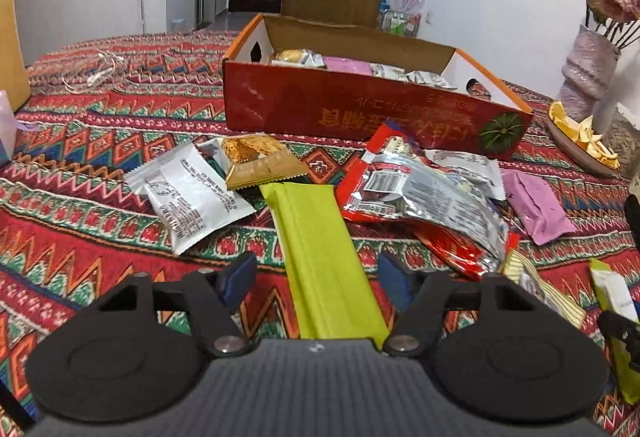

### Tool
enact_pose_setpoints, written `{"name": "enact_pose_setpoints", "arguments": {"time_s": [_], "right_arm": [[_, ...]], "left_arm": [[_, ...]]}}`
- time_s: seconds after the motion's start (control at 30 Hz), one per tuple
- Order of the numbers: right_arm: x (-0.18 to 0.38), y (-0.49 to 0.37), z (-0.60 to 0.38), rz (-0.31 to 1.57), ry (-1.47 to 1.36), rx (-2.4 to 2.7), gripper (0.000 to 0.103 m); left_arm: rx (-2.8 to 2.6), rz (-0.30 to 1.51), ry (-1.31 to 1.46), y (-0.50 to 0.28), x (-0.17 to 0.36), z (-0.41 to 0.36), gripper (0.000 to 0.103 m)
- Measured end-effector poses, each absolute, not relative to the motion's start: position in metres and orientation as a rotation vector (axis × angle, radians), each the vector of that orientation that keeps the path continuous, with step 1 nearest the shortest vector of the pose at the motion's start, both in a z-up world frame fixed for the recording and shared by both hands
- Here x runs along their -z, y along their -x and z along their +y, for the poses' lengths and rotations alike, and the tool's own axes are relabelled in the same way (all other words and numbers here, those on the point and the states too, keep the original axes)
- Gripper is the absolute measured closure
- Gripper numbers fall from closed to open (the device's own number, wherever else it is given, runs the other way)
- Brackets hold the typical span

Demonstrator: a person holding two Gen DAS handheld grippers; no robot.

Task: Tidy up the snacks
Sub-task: 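Grasp a green bar with the left tool while the right tool grasps a white-and-green bar, then carry both bars into the cardboard box and open both tools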

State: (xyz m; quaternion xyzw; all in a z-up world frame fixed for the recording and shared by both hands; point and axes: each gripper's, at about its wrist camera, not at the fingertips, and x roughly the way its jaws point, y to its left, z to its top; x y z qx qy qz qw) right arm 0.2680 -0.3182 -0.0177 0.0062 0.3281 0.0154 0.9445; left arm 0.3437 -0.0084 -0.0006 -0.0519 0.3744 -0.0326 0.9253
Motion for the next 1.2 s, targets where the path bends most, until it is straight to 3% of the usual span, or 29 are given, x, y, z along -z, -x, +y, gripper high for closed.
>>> {"name": "enact_pose_setpoints", "arguments": {"time_s": [0.07, 0.2, 0.83, 1.2], "right_arm": [[0.019, -0.268, -0.318, 0.661, -0.001, -0.026, 0.063], [0.018, -0.27, -0.318, 0.662, -0.008, -0.028, 0.066], [-0.014, -0.215, -0.287, 0.557, 0.005, -0.119, 0.066], [-0.032, -0.218, -0.275, 0.513, 0.022, -0.168, 0.066]], "left_arm": [[0.09, 0.775, 0.106, -0.347, 0.003, -0.008, 0.059], [0.084, 0.765, 0.09, -0.342, 0.0, -0.009, 0.067], [0.146, 0.648, 0.136, -0.23, -0.046, 0.004, 0.068], [0.137, 0.595, 0.156, -0.232, -0.064, 0.012, 0.068]]}}
